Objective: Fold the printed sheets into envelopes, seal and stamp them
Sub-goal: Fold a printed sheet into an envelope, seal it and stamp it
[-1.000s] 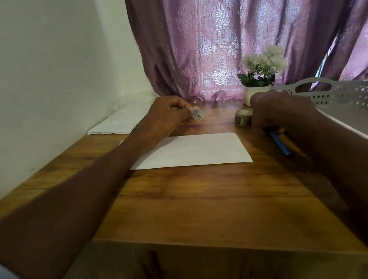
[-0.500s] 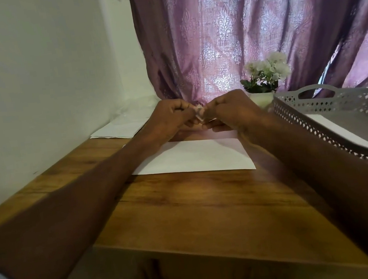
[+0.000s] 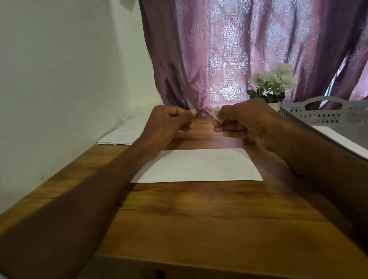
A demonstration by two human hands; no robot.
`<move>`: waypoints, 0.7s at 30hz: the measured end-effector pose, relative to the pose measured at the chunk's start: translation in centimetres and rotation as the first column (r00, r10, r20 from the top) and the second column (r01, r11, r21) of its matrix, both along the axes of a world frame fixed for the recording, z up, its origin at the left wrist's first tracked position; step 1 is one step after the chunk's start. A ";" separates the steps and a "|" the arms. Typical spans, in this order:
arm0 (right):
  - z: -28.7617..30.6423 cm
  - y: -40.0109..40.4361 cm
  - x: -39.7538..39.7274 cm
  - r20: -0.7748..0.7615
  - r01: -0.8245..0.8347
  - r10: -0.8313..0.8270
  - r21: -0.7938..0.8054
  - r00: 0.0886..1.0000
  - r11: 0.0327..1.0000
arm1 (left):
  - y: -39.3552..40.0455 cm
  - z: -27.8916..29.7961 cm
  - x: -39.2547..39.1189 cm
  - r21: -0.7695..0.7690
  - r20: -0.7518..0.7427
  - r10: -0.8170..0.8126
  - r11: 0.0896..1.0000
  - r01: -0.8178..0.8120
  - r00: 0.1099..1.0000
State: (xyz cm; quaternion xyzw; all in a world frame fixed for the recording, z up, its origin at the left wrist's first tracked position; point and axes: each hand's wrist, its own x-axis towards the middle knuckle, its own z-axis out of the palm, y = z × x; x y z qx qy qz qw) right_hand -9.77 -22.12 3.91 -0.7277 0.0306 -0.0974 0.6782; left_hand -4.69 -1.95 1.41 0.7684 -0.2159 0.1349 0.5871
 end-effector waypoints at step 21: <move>-1.0 0.7 1.6 -0.004 -0.090 0.090 -0.054 0.996 0.994 | -0.8 0.4 -0.8 -0.057 -0.118 -0.159 0.986 0.154 0.980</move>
